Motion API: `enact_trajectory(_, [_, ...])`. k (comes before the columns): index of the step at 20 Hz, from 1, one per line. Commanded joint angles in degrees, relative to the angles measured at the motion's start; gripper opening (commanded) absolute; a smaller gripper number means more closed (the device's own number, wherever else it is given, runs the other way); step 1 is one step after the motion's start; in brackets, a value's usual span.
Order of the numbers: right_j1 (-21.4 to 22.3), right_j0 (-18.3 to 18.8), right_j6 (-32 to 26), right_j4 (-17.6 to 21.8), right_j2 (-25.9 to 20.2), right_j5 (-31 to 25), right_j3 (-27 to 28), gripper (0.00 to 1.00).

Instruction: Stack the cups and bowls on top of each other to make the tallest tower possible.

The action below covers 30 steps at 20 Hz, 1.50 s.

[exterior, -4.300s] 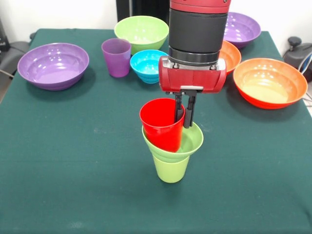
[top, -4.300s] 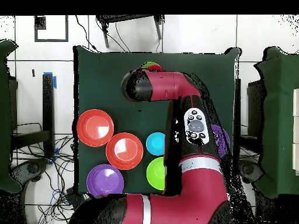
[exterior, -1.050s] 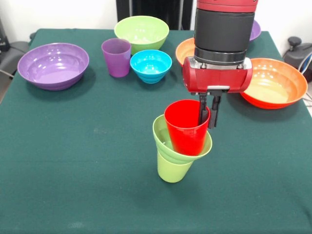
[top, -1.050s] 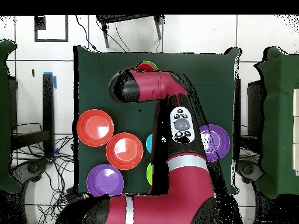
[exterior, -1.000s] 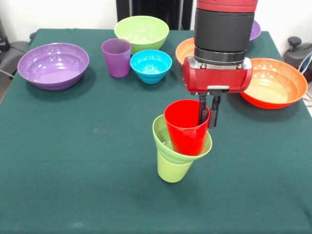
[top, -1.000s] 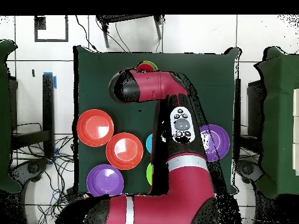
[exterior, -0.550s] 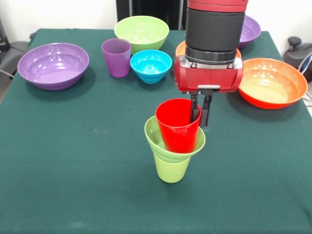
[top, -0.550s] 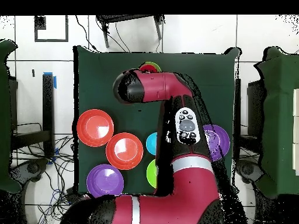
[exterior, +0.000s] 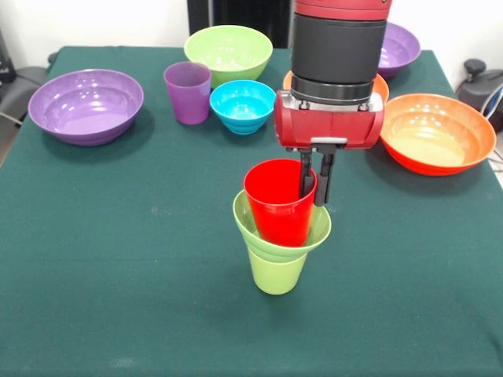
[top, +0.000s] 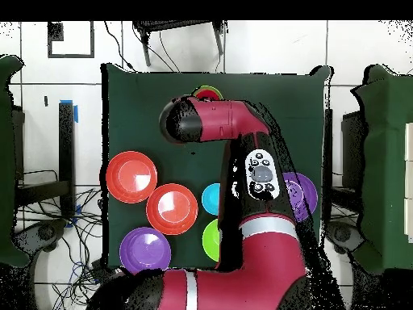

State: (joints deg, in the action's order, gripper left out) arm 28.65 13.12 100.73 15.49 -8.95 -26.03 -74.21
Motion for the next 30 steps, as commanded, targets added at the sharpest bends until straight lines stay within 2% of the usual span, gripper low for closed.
enact_trajectory(1, [-1.6,0.5,1.8,1.8,-3.3,2.1,-3.7,0.00])
enact_trajectory(16, [-1.5,0.2,1.8,2.1,-2.6,1.7,-3.8,0.00])
enact_trajectory(22, [-2.6,-0.7,1.6,3.8,-0.4,2.1,-1.2,0.00])
enact_trajectory(30, [-3.1,0.2,0.5,3.8,-1.1,2.3,-1.3,0.00])
